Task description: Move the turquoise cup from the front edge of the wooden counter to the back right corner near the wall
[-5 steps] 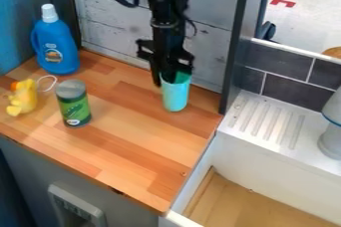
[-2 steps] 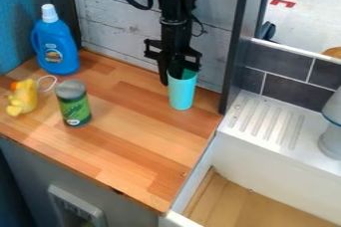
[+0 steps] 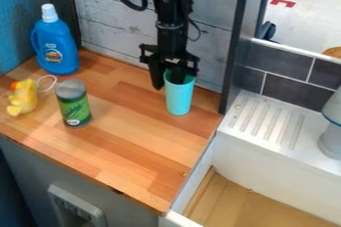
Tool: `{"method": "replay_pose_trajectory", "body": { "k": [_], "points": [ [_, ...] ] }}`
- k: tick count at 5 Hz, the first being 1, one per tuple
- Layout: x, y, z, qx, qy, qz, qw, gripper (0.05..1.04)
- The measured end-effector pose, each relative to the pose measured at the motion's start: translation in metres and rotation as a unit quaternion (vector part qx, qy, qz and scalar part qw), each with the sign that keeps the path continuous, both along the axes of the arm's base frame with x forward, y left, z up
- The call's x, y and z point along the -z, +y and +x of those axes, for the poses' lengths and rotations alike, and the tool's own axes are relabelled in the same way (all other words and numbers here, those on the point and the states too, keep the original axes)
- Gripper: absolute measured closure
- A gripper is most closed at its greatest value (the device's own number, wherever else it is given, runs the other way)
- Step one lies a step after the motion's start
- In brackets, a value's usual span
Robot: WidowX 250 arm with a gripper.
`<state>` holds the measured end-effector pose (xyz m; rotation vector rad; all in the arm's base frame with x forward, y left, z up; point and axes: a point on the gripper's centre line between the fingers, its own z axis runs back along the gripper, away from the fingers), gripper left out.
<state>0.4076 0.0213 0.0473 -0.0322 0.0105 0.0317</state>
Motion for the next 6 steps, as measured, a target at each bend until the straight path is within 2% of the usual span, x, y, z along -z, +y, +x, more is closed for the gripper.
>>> {"method": "replay_pose_trajectory", "body": {
  "k": [1, 2, 3, 4, 5, 6],
  "points": [
    [-0.009, -0.004, 0.002, -0.007, -0.007, -0.017, 0.9998, 0.159],
    [-0.027, -0.006, -0.008, -0.004, -0.032, -0.023, 0.9992, 0.075],
    [-0.058, 0.012, -0.051, 0.008, -0.039, 0.000, 0.9992, 0.079],
    [-0.082, 0.044, -0.106, -0.012, -0.066, 0.011, 0.9977, 0.083],
    [-0.089, 0.060, -0.140, 0.001, -0.054, 0.027, 0.9982, 0.083],
    [-0.086, 0.078, -0.147, 0.017, -0.045, 0.036, 0.9982, 0.083]
  ]
}}
